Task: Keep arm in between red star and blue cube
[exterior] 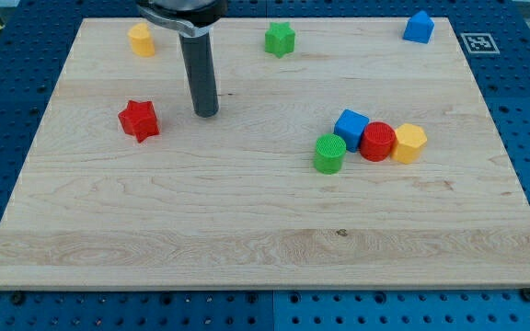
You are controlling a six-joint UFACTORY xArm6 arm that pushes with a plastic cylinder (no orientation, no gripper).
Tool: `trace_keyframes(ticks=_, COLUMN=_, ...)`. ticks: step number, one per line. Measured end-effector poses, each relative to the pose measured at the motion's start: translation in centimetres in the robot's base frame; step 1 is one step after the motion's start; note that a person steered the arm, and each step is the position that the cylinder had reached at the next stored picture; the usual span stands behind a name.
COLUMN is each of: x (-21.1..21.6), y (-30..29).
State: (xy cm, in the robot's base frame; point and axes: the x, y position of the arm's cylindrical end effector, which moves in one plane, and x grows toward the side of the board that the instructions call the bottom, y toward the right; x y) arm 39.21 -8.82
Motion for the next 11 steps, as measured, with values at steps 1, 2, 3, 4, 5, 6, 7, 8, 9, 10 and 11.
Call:
trace_keyframes(ticks=1, x=0.0, y=-2.3)
trace_keyframes(ticks=2, x=0.0, y=-2.4)
trace_keyframes(ticks=3, x=1.1, y=-2.8)
trace_keyframes(ticks=4, x=1.1, y=-2.8)
trace_keyframes(ticks=5, x=1.3, y=-2.5)
trace_keyframes(ticks=6, x=2.4, y=-0.4)
trace_keyframes(ticks=7, x=3.3, y=1.3)
trace_keyframes(ticks=8, x=3.4, y=1.4)
trace_keyframes(ticks=9, x=3.4, y=1.9)
trace_keyframes(ticks=10, x=3.4, y=2.5)
trace_keyframes(ticks=11, x=3.4, y=2.5)
